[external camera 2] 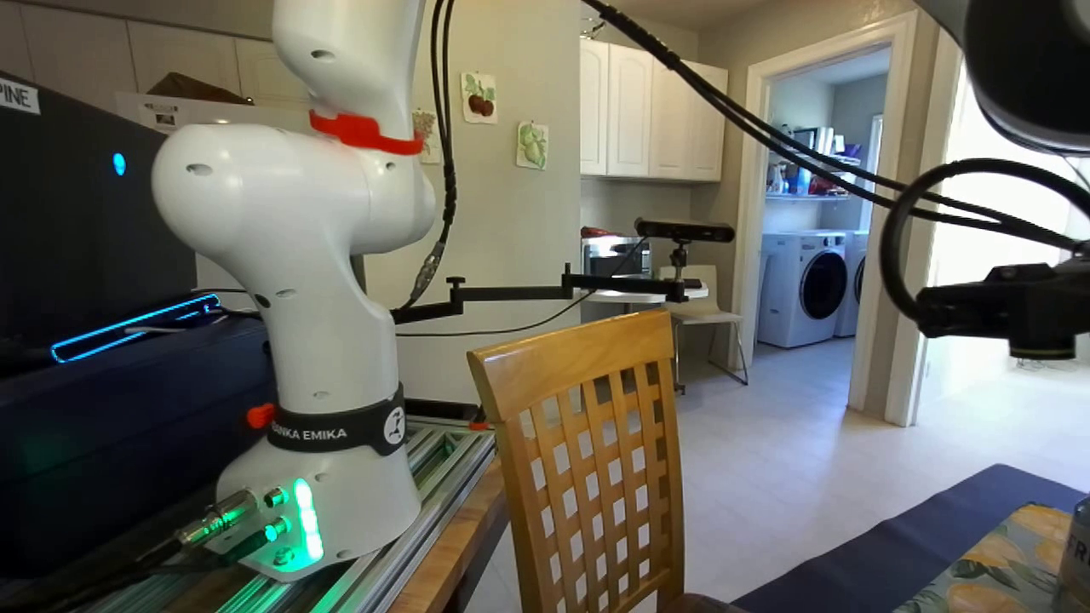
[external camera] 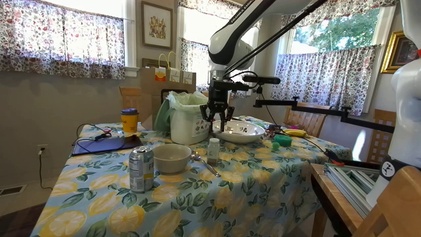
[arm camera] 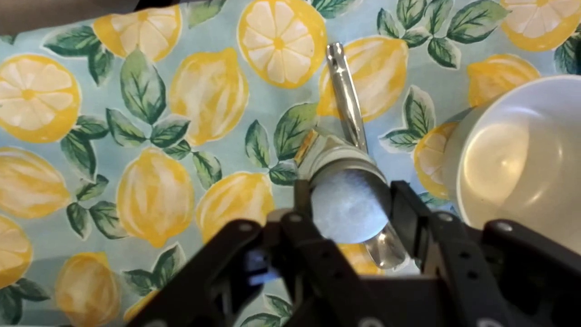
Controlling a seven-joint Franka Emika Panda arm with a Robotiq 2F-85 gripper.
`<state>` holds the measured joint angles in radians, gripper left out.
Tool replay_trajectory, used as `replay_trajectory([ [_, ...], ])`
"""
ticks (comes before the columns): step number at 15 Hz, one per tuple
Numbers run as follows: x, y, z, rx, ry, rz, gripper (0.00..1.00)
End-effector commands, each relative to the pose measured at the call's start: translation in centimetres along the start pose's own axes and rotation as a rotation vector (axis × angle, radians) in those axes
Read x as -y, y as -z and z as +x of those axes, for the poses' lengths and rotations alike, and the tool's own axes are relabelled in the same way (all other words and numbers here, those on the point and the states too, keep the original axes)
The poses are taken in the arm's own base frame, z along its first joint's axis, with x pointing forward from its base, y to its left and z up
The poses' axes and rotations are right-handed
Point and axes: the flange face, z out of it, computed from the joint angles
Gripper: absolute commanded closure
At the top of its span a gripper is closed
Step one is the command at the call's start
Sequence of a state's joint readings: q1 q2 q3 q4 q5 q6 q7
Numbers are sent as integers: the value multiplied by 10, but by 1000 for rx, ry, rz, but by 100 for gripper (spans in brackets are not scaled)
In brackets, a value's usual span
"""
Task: Put the lid on the bottle
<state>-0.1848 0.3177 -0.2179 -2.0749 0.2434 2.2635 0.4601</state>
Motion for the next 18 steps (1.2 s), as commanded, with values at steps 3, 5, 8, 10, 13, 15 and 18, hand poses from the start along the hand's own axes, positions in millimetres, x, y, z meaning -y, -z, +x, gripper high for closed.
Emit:
replay_trajectory([
  [3, -9, -4, -2, -46, 21, 19, 78],
  [5, -9, -6, -2, -54, 21, 22, 78],
  [8, -10, -9, -5, -54, 19, 23, 78],
  [10, -12, -11, -7, -52, 21, 19, 78],
  [13, -14, -17, -11, -51, 24, 13, 78],
  [15, -14, -20, -15, -49, 29, 10, 78],
  [18, -14, -23, -18, -51, 31, 10, 78],
])
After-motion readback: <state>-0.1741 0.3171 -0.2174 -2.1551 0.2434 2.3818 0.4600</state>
